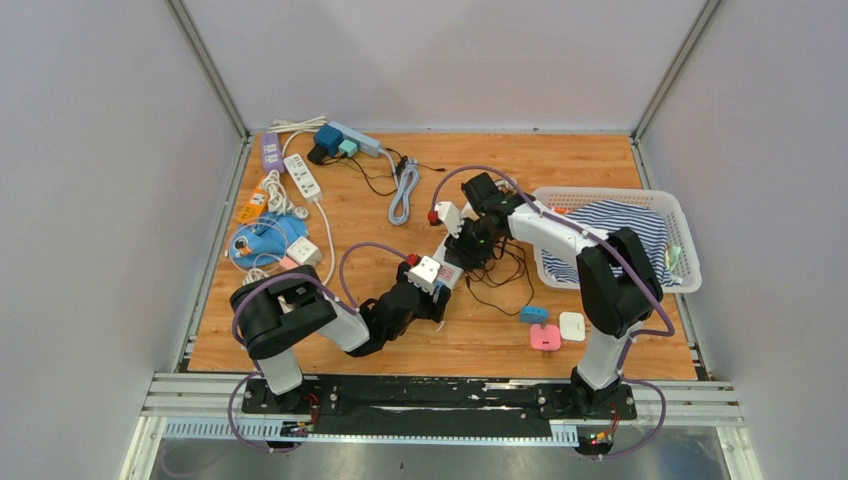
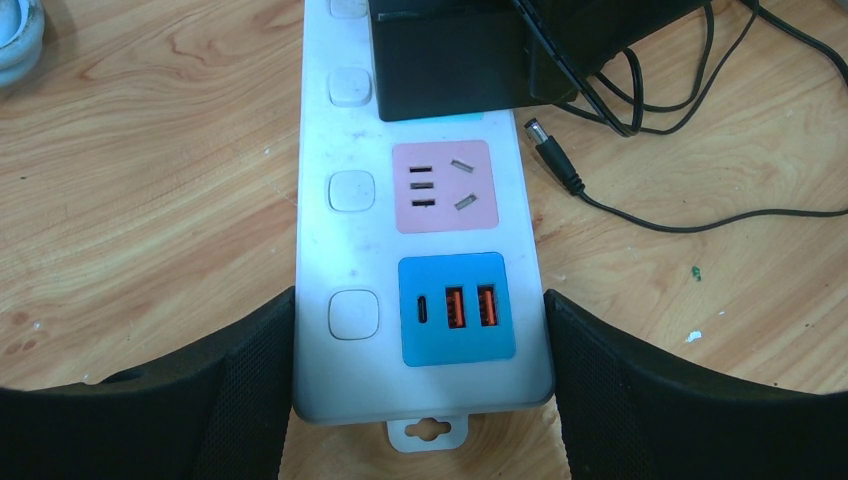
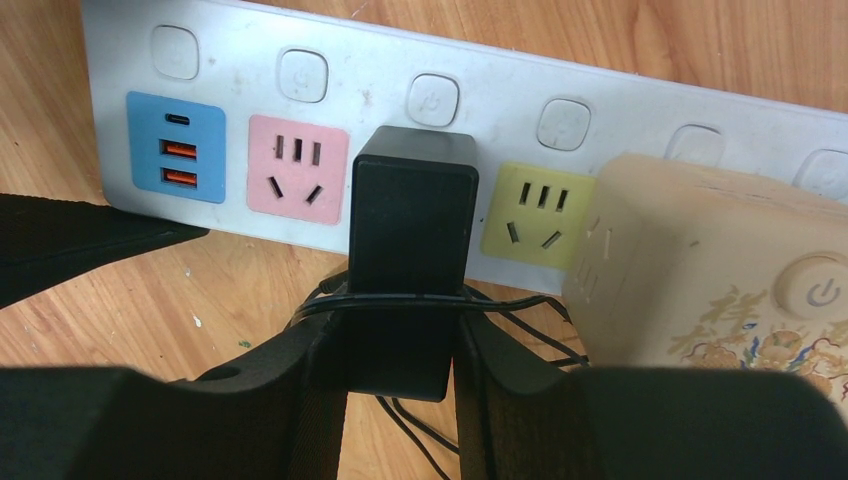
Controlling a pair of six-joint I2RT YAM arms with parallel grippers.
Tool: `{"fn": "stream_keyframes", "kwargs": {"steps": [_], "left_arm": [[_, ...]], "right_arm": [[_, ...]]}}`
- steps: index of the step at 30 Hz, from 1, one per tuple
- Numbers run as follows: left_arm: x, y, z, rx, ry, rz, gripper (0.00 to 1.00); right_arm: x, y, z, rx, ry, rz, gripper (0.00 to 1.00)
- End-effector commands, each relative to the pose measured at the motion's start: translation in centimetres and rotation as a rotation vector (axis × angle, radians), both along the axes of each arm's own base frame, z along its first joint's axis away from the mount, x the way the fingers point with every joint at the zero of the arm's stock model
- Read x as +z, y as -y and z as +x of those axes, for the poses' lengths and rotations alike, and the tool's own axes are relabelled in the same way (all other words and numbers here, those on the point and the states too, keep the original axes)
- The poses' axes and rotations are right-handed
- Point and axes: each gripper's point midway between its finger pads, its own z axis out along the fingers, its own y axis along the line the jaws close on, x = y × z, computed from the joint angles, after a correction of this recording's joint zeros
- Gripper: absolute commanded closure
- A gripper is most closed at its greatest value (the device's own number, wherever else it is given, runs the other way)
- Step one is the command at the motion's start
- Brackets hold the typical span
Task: Pull the plug off the socket
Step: Remove the plug from the socket.
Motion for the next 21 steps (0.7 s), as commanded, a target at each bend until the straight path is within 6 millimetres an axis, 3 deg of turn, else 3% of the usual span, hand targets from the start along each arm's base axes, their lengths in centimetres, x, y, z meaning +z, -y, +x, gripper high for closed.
{"fn": "stream_keyframes", "kwargs": {"steps": [1,5,11,14,17,21], "left_arm": [[-0.5,0.9,-0.5,-0.067,0.004,0.033,1.00],[-0.6,0.9,-0.4,-0.064,0.006,0.035,1.00],[-0.6,0.9,-0.4,-0.064,0.006,0.037,1.00],[-0.6,0.9,-0.4,-0.063,0.006,0.035,1.00],[-0.6,0.8,-0.5,-0.062,0.005,0.034,1.00],[-0.6,0.8,-0.5,-0.061,0.004,0.035,1.00]], "right_arm": [[1.2,-5.0,-8.7,0.228,-0.215,0.137,1.00],[0.7,-4.6,-7.9,0.211,-0.188,0.101,1.00],[0.8,-1.0,-3.6,0.062,-0.108,0.071,1.00],[1.2,0.0,-2.6,0.015,-0.084,0.071,1.00],[1.3,-0.2,-3.0,0.018,-0.101,0.090,1.00],[1.3,-2.3,-5.4,0.109,-0.155,0.133,1.00]]}}
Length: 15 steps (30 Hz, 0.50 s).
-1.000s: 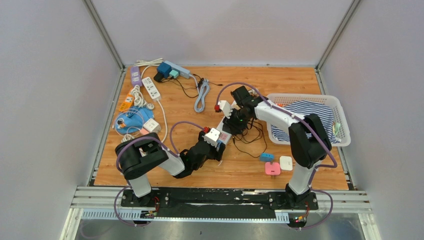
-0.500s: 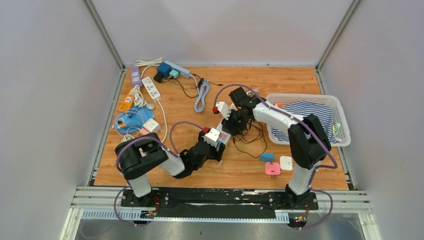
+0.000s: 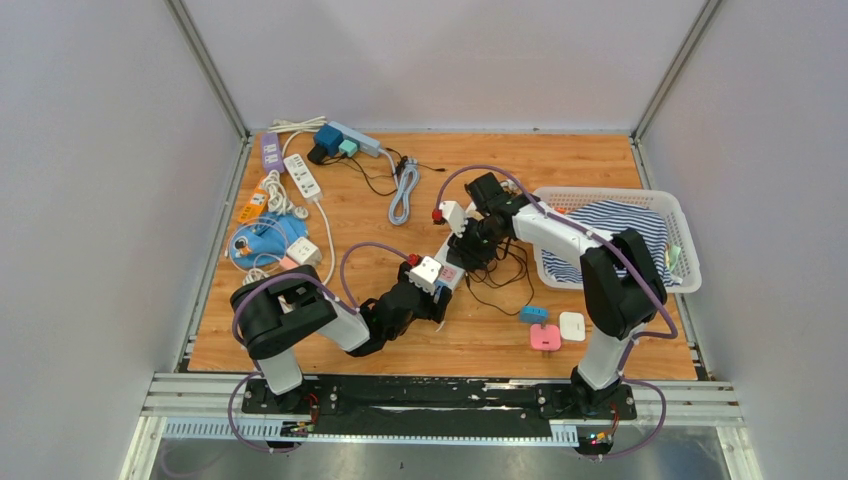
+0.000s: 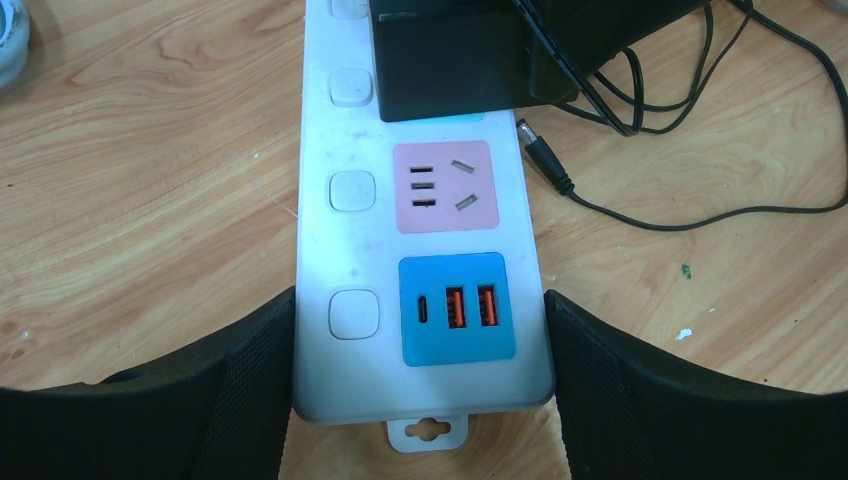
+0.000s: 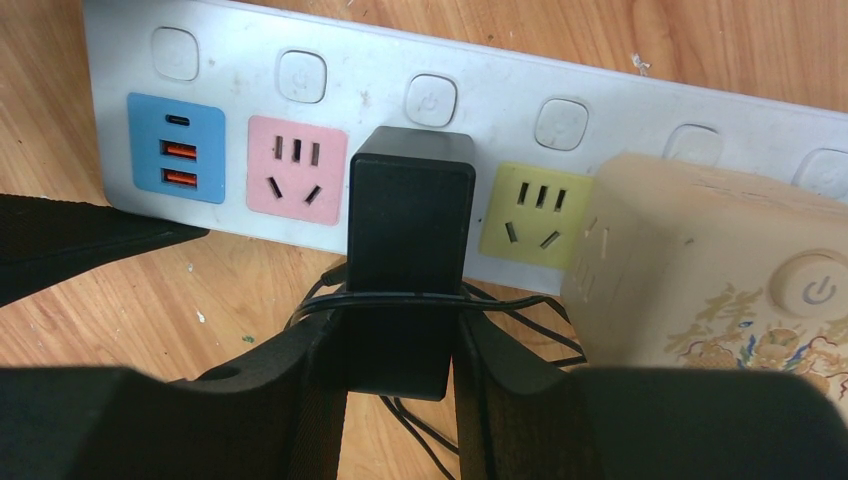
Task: Pull the plug off the socket
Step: Remove the plug from the socket.
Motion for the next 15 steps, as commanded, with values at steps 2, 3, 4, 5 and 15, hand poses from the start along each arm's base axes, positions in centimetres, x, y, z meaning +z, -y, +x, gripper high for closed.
{"fn": "stream_keyframes", "kwargs": {"steps": [2,3,4,5,15], "left_arm": [[-0.6,0.6,-0.3,-0.043,0.007,0.037,1.00],[-0.6,0.5,-0.2,-0.042,0.007,0.038,1.00],[-0.6,0.5,-0.2,-0.041,0.008,0.038,1.00],[-0.6,0.5,-0.2,-0.040,0.008,0.039,1.00],[-0.6,0.5,-0.1,-0.035,0.008,0.040,1.00]], "right_arm": [[1.2,-4.5,-7.4,0.211,-0.170,0.131,1.00],[1.1,-5.2,-8.2,0.244,-0.176,0.130,1.00],[1.0,-5.7,-8.9,0.267,-0.180,0.126,1.00],[0.9,-6.0,-9.2,0.282,-0.180,0.119,1.00],[1.8,-1.6,-3.5,0.077,-0.084,0.105,1.00]]}}
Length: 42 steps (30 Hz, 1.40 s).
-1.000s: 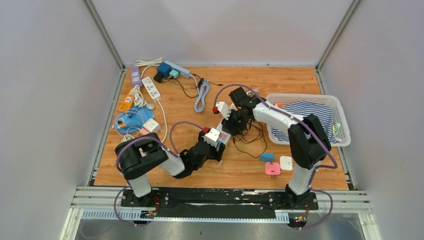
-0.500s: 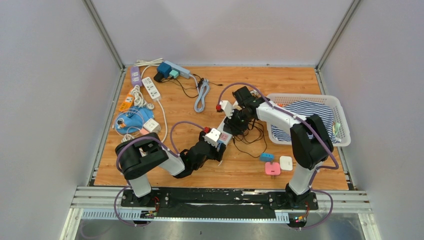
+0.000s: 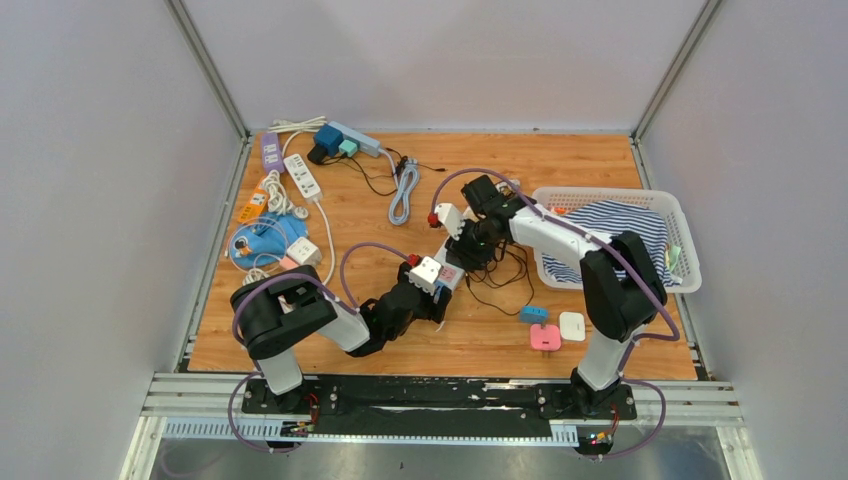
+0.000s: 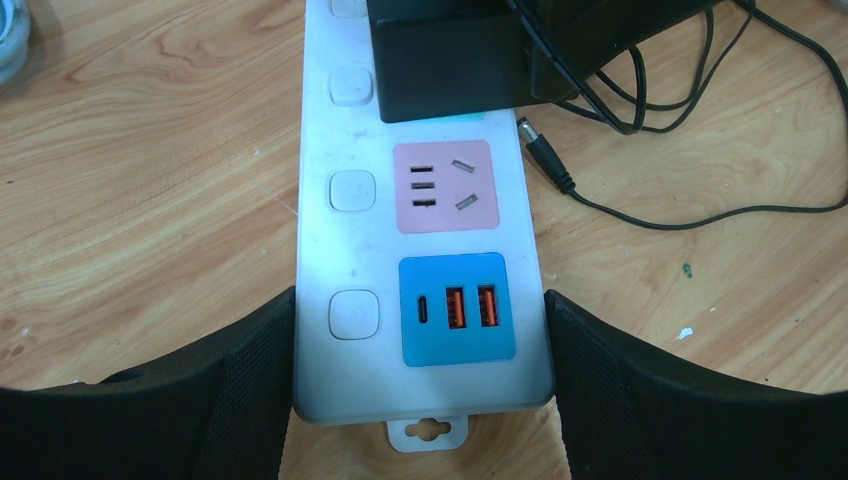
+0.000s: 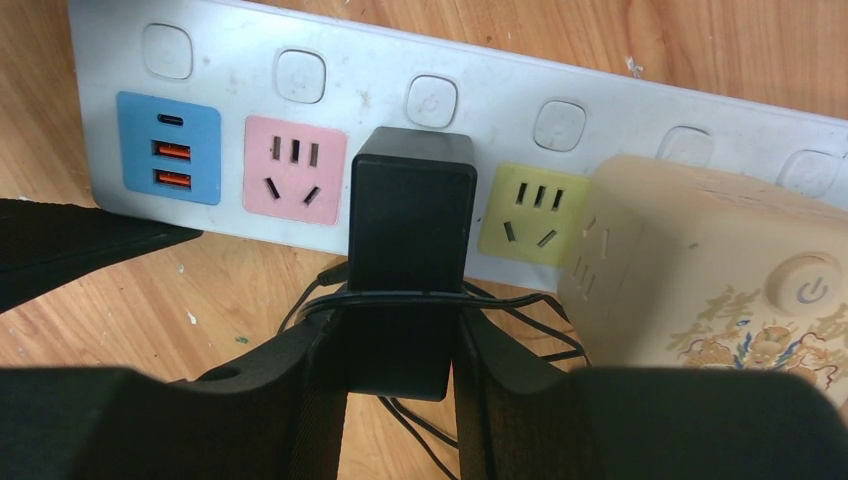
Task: Pull the plug off the socket
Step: Remove the plug from the socket.
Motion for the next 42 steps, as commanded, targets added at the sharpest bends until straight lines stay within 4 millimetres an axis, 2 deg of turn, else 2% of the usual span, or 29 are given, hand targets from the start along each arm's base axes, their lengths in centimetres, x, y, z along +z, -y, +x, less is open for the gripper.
{"fn": "stream_keyframes", "kwargs": {"steps": [1,3,6,12,14,17,22,25,28,33,35,37,42], "left_arm": [[-0.6,0.6,-0.2,-0.045,0.009,0.041,1.00],[-0.6,0.6,-0.2,-0.042,0.008,0.041,1.00],[-0.7,0.5,-0.2,-0.041,0.007,0.040,1.00],[-0.7,0.4,-0.1,-0.034,0.008,0.042,1.00],[-0.7,0.4,0.0,-0.031,0.007,0.043,1.00],[-0.8,0.5,0.0,-0.031,0.007,0.046,1.00],[-0.8,0.5,0.1,-0.023,0.006,0.053,1.00],[-1.1,0.3,0.3,-0.009,0.001,0.063,1.00],[-1.0,0.3,0.3,-0.007,0.000,0.062,1.00],[-1.1,0.2,0.4,-0.001,-0.001,0.065,1.00],[-1.2,0.2,0.4,0.002,-0.001,0.067,1.00],[-1.2,0.2,0.5,0.004,-0.001,0.068,1.00],[-1.3,0.2,0.6,0.011,-0.002,0.075,1.00]], "right_arm": [[2.0,-0.8,-3.0,0.038,-0.131,0.167,1.00],[2.2,-0.1,-2.3,0.008,-0.119,0.174,1.00],[2.2,-0.3,-2.6,0.008,-0.140,0.191,1.00],[1.7,-4.1,-7.0,0.175,-0.214,0.211,1.00],[1.6,-4.9,-7.9,0.214,-0.215,0.205,1.00],[1.4,-4.5,-7.1,0.194,-0.182,0.169,1.00],[1.6,-1.3,-3.2,0.042,-0.121,0.152,1.00],[1.8,0.1,-2.0,-0.013,-0.096,0.148,1.00],[1.9,-0.6,-2.8,0.011,-0.132,0.183,1.00],[2.5,-3.7,-6.7,0.174,-0.206,0.245,1.00],[2.7,-4.4,-7.7,0.212,-0.216,0.253,1.00],[2.5,-4.3,-7.5,0.208,-0.201,0.234,1.00],[2.5,-2.0,-4.1,0.086,-0.126,0.189,1.00]]}}
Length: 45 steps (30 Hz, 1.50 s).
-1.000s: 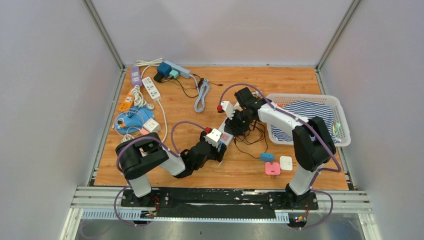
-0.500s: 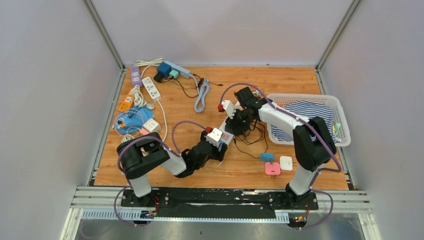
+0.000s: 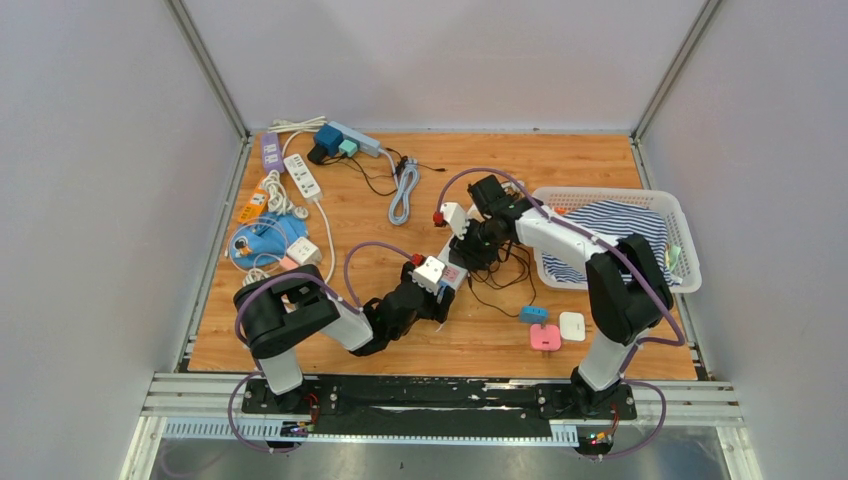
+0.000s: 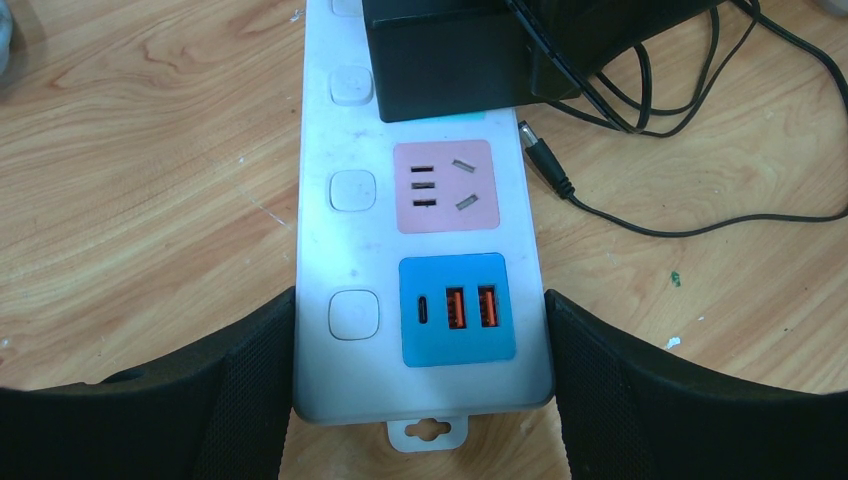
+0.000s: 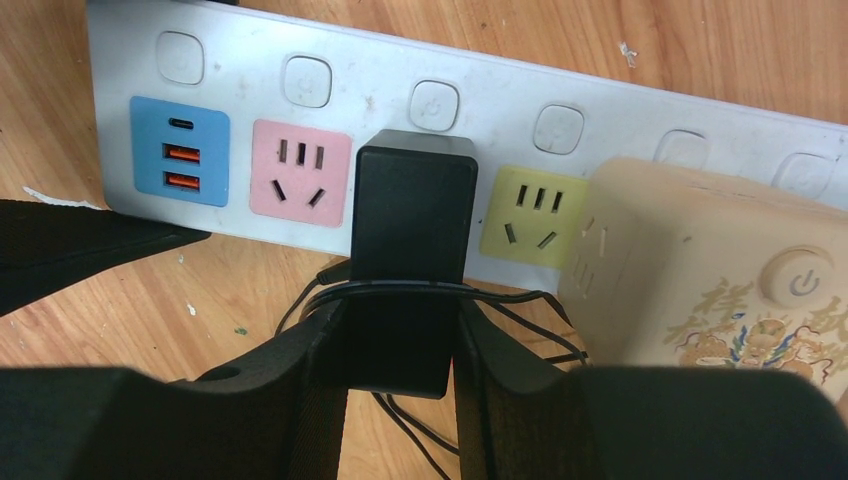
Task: Pull the plug off the socket
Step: Remove the plug from the socket.
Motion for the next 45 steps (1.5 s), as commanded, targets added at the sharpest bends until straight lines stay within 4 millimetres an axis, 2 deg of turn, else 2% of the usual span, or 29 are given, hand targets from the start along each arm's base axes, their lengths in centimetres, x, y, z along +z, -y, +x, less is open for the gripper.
{"fn": "stream_keyframes", "kwargs": {"steps": [1,5,8,11,17,19,21,24,32,35,40,45], "left_arm": [[-1.2,-0.3,0.4,0.005,-0.002,0.070,1.00],[-1.2,-0.3,0.4,0.006,-0.002,0.071,1.00],[-1.2,-0.3,0.3,0.004,-0.004,0.070,1.00],[-1.2,-0.4,0.3,0.006,-0.005,0.068,1.00],[-1.4,-0.4,0.4,0.011,-0.006,0.072,1.00],[-1.3,-0.4,0.4,0.014,-0.005,0.073,1.00],[-1.3,-0.4,0.5,0.017,-0.004,0.076,1.00],[-1.4,-0.4,0.6,0.023,-0.005,0.081,1.00],[-1.4,-0.5,0.5,0.024,-0.007,0.080,1.00],[-1.4,-0.5,0.6,0.026,-0.007,0.078,1.00],[-1.4,-0.7,0.5,0.035,-0.009,0.076,1.00],[-1.4,-0.8,0.6,0.039,-0.009,0.076,1.00]], "right_arm": [[2.3,-1.8,-3.0,0.065,-0.092,0.134,1.00],[2.9,0.9,-0.6,-0.047,-0.030,0.125,1.00],[2.7,1.0,-0.6,-0.056,-0.050,0.132,1.00],[2.8,-0.6,-2.2,-0.001,-0.111,0.187,1.00],[3.5,-4.7,-7.2,0.212,-0.166,0.239,1.00],[3.4,-5.4,-8.0,0.243,-0.169,0.233,1.00],[3.0,-5.3,-7.7,0.232,-0.158,0.208,1.00],[2.4,-4.3,-6.1,0.181,-0.112,0.152,1.00],[3.5,-0.7,-2.6,0.048,-0.073,0.179,1.00],[2.8,-0.5,-2.6,0.036,-0.102,0.178,1.00],[1.9,-1.4,-3.6,0.066,-0.176,0.201,1.00],[2.7,-1.6,-3.8,0.093,-0.147,0.210,1.00]]}}
